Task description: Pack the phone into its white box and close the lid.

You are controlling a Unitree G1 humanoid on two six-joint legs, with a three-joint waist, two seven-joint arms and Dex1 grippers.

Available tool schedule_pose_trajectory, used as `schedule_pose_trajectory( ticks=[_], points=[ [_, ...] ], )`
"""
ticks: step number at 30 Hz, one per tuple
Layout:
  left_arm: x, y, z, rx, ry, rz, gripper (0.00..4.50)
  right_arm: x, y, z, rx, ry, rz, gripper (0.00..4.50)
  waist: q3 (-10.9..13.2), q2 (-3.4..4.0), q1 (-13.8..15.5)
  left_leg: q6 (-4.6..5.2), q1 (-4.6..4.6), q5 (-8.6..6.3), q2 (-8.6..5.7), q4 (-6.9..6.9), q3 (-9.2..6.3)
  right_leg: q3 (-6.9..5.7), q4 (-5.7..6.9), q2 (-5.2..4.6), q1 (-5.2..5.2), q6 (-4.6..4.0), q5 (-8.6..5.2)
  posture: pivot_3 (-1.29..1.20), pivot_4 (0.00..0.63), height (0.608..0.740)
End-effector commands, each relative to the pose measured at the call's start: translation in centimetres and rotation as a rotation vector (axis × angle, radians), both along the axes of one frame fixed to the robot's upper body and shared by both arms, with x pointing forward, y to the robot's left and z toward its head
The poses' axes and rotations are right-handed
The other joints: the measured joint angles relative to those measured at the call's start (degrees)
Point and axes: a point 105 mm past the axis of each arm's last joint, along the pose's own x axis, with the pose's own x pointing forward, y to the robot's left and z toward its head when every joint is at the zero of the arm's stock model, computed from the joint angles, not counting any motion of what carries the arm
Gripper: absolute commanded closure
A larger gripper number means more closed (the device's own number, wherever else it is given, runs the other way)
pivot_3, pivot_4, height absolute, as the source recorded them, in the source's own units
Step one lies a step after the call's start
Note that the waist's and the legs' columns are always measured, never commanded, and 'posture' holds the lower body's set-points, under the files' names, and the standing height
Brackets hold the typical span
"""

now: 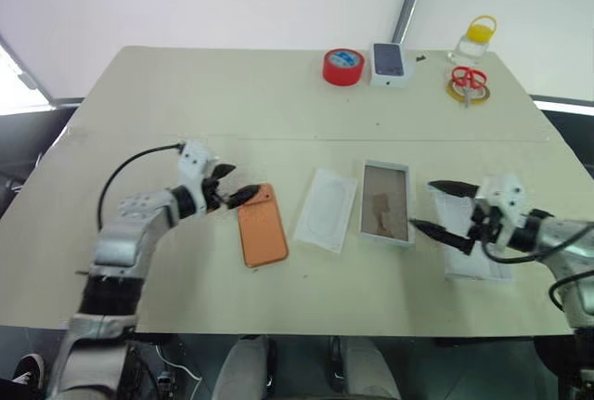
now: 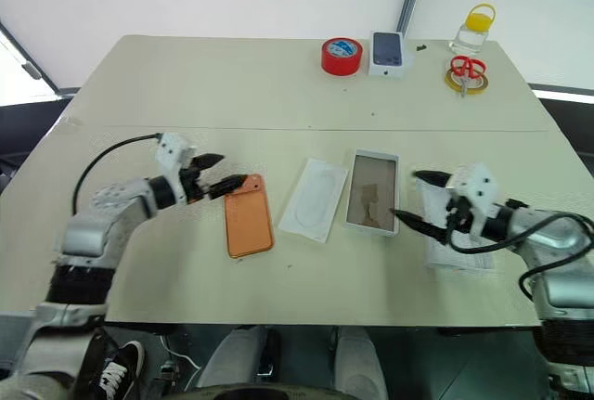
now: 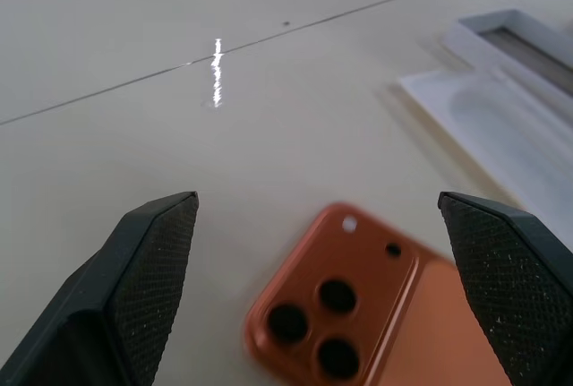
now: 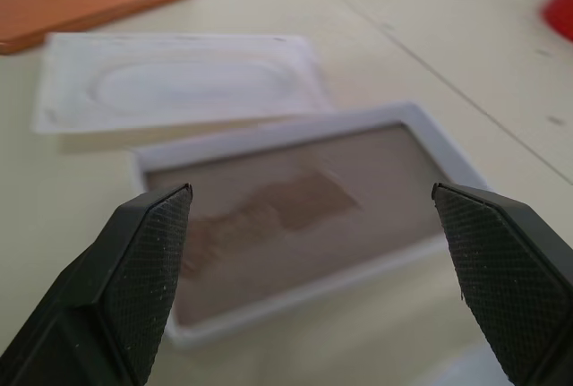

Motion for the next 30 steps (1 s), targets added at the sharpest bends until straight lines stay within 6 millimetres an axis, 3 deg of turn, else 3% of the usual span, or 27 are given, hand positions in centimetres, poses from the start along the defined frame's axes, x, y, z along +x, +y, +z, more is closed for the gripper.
schedule_pose_trajectory(
  ticks=[1, 6, 10, 16, 19, 25, 28, 30],
  points=[
    [0.7, -1.9, 0.9, -0.094, 0.094, -0.024, 0.00, 0.0, 2.3, 1.6, 0.003, -0.043, 0.093, 0.02, 0.0, 0.00, 0.0, 0.00, 0.00, 0.00, -0.04, 0.00, 0.00, 0.01, 0.01, -0.01, 0.00, 0.00, 0.00, 0.00, 0.150, 0.740],
    [0.1, -4.5, -0.3, -0.077, 0.312, -0.119, 0.00, 1.1, 2.7, 1.7, -0.004, -0.063, 0.094, 0.02, 0.0, -0.01, -0.1, 0.01, 0.01, 0.01, -0.10, 0.03, -0.03, 0.01, 0.01, 0.00, 0.02, -0.01, -0.01, 0.00, 0.150, 0.740],
    [-2.1, -6.6, 0.0, -0.155, 0.473, -0.264, 0.00, 1.2, 2.8, 0.8, -0.003, -0.059, 0.090, 0.02, 0.0, -0.02, -0.1, 0.01, 0.00, 0.01, -0.09, 0.02, -0.09, 0.00, 0.01, 0.01, 0.03, 0.01, -0.02, 0.00, 0.150, 0.740],
    [-2.4, -7.9, -2.0, -0.128, 0.574, -0.256, 0.00, 1.0, 3.2, -0.1, -0.007, -0.064, 0.081, 0.02, 0.0, -0.02, -0.1, -0.04, 0.00, 0.04, -0.15, 0.03, -0.09, 0.04, 0.01, -0.03, 0.05, -0.01, -0.03, 0.00, 0.150, 0.740],
    [-2.8, -9.1, -1.6, -0.262, 0.622, -0.307, 0.00, 1.1, 3.4, 0.0, 0.003, -0.072, 0.079, 0.02, 0.0, -0.01, -0.2, -0.05, 0.03, 0.05, -0.14, 0.03, -0.12, 0.04, 0.03, -0.02, 0.06, -0.02, -0.03, 0.00, 0.150, 0.740],
    [-2.5, -9.5, -4.2, -0.243, 0.678, -0.254, 0.00, 1.2, 3.7, 0.1, 0.003, -0.088, 0.075, 0.02, 0.0, 0.01, 0.0, -0.05, 0.03, 0.05, -0.15, 0.03, -0.12, 0.04, 0.02, -0.03, 0.06, -0.14, -0.10, 0.00, 0.150, 0.740],
    [-2.3, -9.3, -4.9, -0.242, 0.707, -0.220, 0.86, 1.2, 3.7, 0.2, 0.003, -0.093, 0.070, 0.00, 0.0, 0.02, 0.1, -0.05, 0.15, 0.05, -0.21, 0.03, -0.16, 0.04, 0.02, -0.08, 0.22, -0.22, -0.14, 0.00, 0.150, 0.740],
    [-2.4, -9.2, -4.9, -0.247, 0.714, -0.218, 1.88, 1.1, 3.7, 0.3, 0.000, -0.096, 0.069, 0.00, 0.0, 0.02, 0.0, -0.05, 0.15, 0.05, -0.21, 0.03, -0.17, 0.04, 0.01, -0.08, 0.21, -0.21, -0.14, 0.00, 0.150, 0.740]
  ],
)
